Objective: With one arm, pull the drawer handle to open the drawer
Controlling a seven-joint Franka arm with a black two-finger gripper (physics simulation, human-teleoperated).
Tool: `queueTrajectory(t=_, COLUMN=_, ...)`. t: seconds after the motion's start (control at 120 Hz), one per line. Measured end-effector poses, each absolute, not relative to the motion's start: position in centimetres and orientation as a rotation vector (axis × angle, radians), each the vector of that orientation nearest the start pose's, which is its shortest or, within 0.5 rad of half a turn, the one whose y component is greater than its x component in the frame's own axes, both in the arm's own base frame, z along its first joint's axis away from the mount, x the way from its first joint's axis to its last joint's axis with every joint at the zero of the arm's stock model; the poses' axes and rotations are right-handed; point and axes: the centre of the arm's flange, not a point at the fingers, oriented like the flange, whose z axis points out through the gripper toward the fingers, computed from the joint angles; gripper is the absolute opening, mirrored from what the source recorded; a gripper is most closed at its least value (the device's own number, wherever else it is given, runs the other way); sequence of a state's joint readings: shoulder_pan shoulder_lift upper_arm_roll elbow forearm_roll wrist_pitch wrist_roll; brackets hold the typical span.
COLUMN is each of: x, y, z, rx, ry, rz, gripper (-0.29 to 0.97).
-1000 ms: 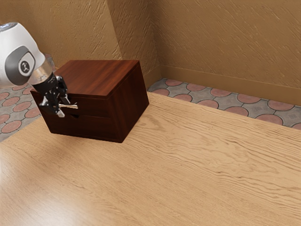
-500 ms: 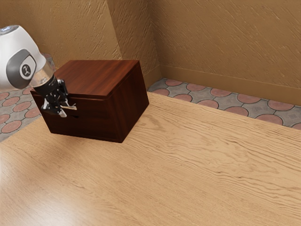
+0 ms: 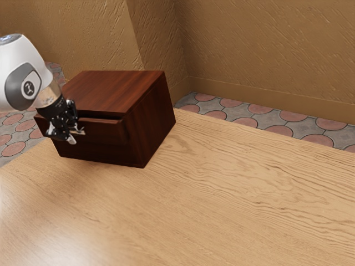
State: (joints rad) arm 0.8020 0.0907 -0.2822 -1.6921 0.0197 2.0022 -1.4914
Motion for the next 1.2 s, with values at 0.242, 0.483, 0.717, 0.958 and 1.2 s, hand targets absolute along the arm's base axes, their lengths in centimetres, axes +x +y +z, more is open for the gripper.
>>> queueTrajectory(t=0.242, x=51.2, y=30.4, z=55.9, rx=1.62, ry=2.563, rz=0.303, gripper=0.1)
queueTrajectory(t=0.483, x=49.6, y=29.7, z=56.2, rx=1.619, ry=2.58, rz=0.312, gripper=0.1)
queueTrajectory(t=0.717, x=48.1, y=29.0, z=56.3, rx=1.615, ry=2.597, rz=0.322, gripper=0.1)
queueTrajectory(t=0.958, x=46.9, y=28.5, z=56.3, rx=1.607, ry=2.601, rz=0.353, gripper=0.1)
queueTrajectory(t=1.2, x=45.2, y=28.5, z=56.6, rx=1.579, ry=2.618, rz=0.393, gripper=0.1)
